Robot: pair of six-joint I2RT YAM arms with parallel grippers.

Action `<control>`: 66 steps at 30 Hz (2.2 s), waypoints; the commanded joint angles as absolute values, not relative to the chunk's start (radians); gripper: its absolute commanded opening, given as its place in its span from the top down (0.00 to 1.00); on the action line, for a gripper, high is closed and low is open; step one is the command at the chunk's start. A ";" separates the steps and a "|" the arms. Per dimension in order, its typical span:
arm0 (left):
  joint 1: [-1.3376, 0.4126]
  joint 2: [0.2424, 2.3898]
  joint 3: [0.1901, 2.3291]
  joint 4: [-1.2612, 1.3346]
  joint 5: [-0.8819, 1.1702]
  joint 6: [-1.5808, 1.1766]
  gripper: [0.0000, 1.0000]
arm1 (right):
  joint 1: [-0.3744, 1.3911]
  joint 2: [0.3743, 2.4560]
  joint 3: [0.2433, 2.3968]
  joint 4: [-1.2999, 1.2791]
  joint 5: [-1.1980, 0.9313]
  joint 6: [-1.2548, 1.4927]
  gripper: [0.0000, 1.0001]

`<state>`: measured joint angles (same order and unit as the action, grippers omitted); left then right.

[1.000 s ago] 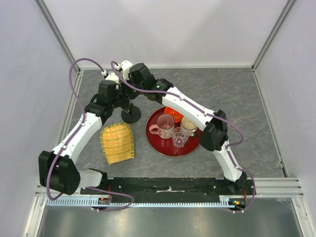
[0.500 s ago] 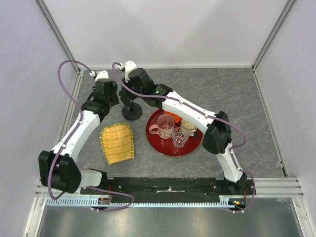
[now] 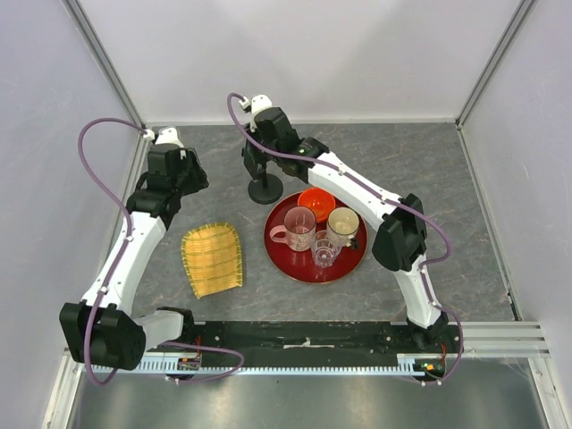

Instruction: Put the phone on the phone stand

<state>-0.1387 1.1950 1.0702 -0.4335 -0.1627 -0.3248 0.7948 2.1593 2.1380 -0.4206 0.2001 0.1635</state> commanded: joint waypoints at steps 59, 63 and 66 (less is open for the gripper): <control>-0.245 1.163 0.983 -0.129 0.488 -0.471 0.39 | -0.520 1.407 1.456 -0.385 -0.535 -0.181 1.00; -0.310 1.173 0.988 -0.147 0.460 -0.457 0.39 | -0.541 1.413 1.399 -0.328 -0.600 -0.187 1.00; -0.359 1.187 0.997 -0.163 0.448 -0.446 0.39 | -0.549 1.422 1.388 -0.325 -0.600 -0.210 1.00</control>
<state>-0.3069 1.1725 0.9672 -0.1478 0.4725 -0.4782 -0.5339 1.4586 1.3605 -0.5327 -0.4923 -0.1772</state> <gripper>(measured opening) 0.605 0.208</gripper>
